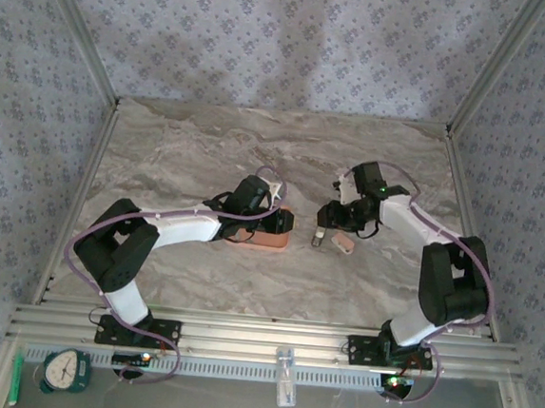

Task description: Load the staples into the stapler

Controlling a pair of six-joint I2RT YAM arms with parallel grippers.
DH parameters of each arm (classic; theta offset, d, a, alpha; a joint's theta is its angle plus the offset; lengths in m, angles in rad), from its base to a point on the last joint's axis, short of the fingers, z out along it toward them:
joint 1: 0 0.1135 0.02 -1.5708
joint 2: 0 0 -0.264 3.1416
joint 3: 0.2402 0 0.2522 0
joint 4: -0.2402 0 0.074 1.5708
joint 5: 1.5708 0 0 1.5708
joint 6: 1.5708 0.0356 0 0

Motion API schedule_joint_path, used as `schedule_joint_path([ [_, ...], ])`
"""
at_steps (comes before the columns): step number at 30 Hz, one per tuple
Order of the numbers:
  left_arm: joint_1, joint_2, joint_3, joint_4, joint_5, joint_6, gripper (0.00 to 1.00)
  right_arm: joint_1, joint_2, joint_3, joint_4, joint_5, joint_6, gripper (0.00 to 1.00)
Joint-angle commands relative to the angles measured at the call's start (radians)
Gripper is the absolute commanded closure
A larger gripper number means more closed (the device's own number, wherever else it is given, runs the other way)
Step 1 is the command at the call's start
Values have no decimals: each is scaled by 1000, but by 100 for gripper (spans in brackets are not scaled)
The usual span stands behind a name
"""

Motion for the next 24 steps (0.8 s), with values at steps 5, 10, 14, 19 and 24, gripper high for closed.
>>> schedule_joint_path([
  [5, -1, -12, -10, 17, 16, 24, 65, 12, 26, -28, -30, 54, 64, 63],
  [10, -1, -19, -15, 18, 12, 25, 65, 19, 60, -31, 1, 33, 73, 65],
  [14, 0, -19, -21, 17, 11, 22, 65, 24, 76, -42, 4, 43, 75, 67],
  [19, 0, -20, -22, 18, 8, 22, 65, 33, 100, -63, 2, 69, 83, 70],
  [24, 2, -23, -24, 16, 4, 22, 65, 47, 111, -84, -15, 120, 117, 73],
])
